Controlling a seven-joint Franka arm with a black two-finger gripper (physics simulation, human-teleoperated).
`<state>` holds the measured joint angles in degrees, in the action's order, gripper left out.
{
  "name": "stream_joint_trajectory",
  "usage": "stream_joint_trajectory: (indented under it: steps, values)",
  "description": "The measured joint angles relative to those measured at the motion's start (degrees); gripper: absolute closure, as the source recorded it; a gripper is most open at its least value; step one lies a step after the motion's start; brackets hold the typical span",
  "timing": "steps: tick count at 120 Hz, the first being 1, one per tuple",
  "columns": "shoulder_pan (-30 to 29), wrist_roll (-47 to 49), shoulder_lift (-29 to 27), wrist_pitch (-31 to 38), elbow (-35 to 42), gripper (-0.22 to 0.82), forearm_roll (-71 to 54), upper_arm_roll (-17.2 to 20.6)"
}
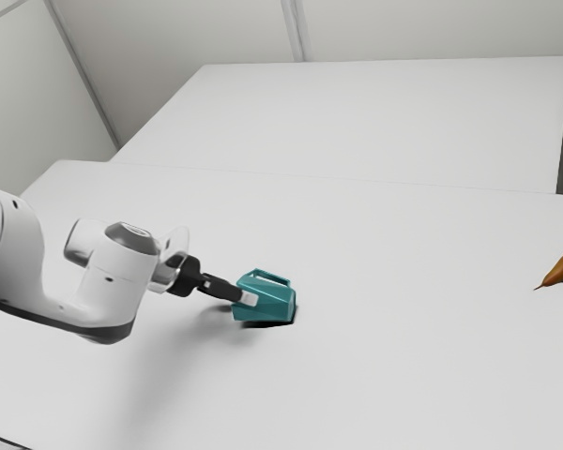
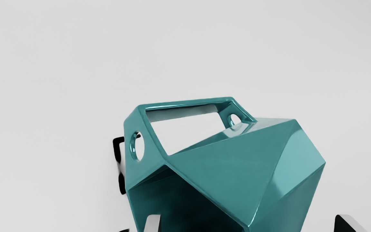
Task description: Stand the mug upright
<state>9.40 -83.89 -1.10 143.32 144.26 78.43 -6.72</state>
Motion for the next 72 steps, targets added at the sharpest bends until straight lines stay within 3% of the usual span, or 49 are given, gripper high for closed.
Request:
stream_joint_trajectory:
  steps: [36,72]
  values:
    - [0.1,-1.3,-0.7,1.3,-0.2,0.25,2.6,2.5]
    - [0.3,-1.9,-2.3,1.7,-1.2,0.34,4.9,4.6]
